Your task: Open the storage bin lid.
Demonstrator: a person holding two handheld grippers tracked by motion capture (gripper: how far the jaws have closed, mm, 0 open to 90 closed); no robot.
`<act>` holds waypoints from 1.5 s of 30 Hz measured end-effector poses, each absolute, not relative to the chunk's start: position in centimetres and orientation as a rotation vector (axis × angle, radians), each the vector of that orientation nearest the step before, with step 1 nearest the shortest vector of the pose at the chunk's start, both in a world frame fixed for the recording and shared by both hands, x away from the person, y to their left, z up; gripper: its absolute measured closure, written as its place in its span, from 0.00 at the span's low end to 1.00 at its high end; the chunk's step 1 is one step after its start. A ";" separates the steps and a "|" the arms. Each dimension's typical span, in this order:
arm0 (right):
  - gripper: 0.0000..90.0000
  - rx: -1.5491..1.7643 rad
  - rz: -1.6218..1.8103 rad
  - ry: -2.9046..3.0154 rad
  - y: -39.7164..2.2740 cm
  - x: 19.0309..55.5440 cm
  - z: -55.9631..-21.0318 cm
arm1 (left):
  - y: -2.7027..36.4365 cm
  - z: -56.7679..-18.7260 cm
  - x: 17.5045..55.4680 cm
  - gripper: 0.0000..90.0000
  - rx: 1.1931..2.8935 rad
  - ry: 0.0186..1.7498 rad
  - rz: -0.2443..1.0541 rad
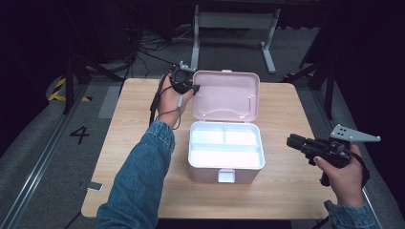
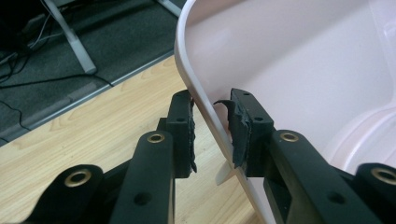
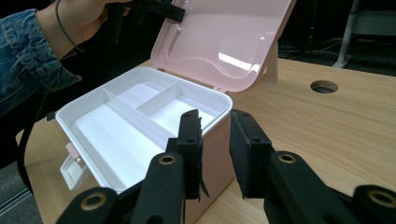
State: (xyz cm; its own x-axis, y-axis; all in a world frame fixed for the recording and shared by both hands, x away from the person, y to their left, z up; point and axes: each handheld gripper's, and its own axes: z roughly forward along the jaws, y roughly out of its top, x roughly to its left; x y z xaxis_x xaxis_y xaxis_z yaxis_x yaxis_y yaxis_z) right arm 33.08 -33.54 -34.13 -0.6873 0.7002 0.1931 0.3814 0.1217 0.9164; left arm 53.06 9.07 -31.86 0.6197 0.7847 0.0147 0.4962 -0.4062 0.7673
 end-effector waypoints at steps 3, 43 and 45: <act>0.83 1.068 1.591 2.116 -33.6 33.0 -34.1 | 9.0 -32.2 53.3 0.78 2.087 1.010 0.485; 0.82 1.086 1.573 2.134 -33.6 33.5 -34.7 | 8.9 -35.5 54.4 0.69 2.166 1.048 0.364; 0.82 1.091 1.572 2.135 -33.6 33.5 -34.8 | 8.9 -35.3 54.2 0.66 2.154 1.038 0.367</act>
State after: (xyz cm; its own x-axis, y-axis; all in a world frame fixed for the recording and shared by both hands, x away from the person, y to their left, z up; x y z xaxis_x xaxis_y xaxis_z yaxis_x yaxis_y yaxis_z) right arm 33.51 -33.57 -34.75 -0.6782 0.7050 0.2074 0.4073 0.1257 0.9046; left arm 54.20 8.91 -35.27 0.6373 0.7691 -0.0473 0.5685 -0.4278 0.7027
